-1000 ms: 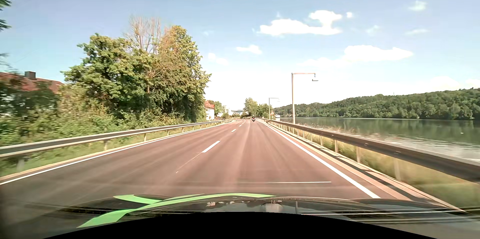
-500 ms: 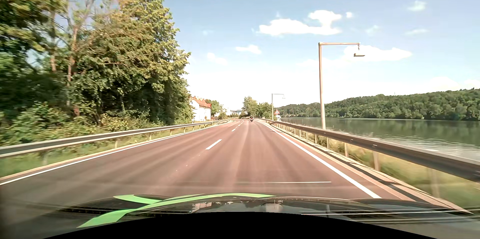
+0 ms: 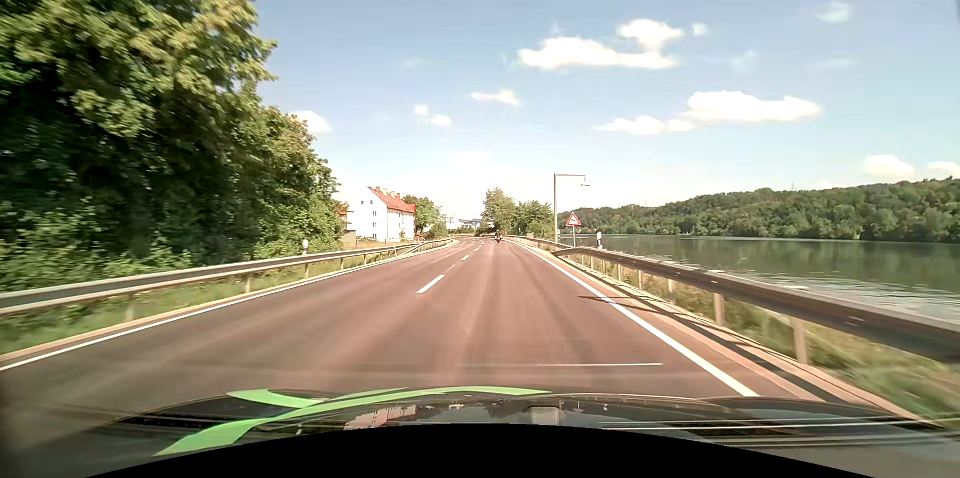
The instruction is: Follow the waypoints while adhering to traffic rules and regulations
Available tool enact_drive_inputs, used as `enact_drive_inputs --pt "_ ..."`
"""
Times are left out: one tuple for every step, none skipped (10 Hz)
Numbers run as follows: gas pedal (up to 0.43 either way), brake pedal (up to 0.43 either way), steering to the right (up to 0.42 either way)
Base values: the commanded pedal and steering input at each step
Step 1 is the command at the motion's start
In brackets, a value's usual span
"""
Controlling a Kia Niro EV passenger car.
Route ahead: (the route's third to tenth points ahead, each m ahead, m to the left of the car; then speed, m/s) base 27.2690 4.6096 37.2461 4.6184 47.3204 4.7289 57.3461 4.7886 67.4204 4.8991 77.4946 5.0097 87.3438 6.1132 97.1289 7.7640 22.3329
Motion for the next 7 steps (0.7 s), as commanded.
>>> enact_drive_inputs --pt "0.209 0.0 -0.003" --pt "0.209 0.0 -0.004" --pt "0.209 0.0 -0.004" --pt "0.209 0.0 -0.006" --pt "0.209 0.0 -0.006" --pt "0.209 0.0 -0.006" --pt "0.22 0.0 -0.006"
